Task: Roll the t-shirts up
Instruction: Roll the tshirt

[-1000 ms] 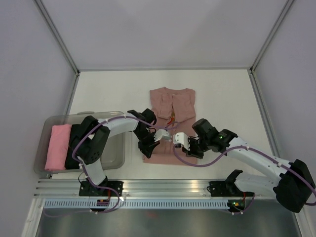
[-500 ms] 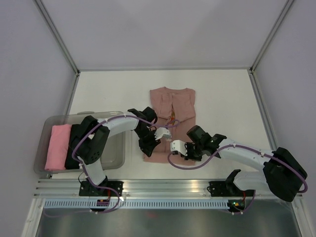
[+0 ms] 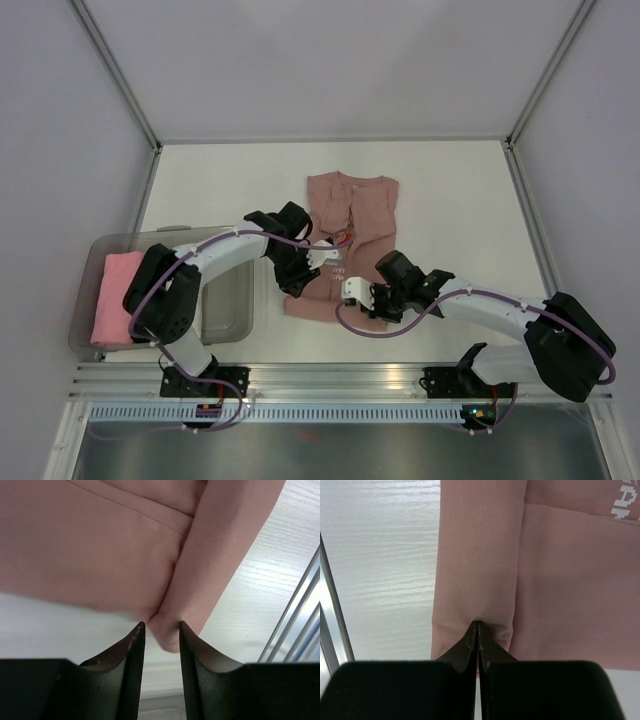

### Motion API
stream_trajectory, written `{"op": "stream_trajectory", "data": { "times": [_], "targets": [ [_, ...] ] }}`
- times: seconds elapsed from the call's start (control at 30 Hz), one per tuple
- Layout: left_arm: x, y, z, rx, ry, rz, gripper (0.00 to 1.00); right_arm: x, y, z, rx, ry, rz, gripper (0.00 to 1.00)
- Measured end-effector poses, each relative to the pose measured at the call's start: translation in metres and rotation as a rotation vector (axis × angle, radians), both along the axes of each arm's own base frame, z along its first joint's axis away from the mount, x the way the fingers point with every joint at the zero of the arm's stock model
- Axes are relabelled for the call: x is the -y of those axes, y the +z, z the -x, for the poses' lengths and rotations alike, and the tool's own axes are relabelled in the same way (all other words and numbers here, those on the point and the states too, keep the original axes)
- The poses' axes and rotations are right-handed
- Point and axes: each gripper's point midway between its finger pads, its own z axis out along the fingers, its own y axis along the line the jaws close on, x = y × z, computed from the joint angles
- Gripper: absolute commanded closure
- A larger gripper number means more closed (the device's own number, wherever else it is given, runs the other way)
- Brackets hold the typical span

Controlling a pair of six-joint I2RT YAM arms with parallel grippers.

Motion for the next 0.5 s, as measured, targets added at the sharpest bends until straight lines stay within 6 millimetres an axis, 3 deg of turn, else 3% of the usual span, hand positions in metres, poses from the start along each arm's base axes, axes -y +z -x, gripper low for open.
{"op": "stream_trajectory", "data": {
  "times": [0.3, 0.4, 0.5],
  "targets": [
    [0.011, 0.074, -0.034, 0.329, 0.005, 0.176, 0.6, -0.001, 0.0, -0.004, -0.021, -0.023, -0.022, 1.0],
    [0.011, 0.075, -0.02, 0.438, -0.052, 0.24, 0.56, -0.001, 0.001, -0.006, -0.027, -0.037, -0.028, 1.0],
    [0.0, 0.051, 0.022, 0.508, -0.188, 0.267, 0.5, 0.002, 0.002, -0.009, -0.028, -0.055, -0.032, 1.0]
  ]
}}
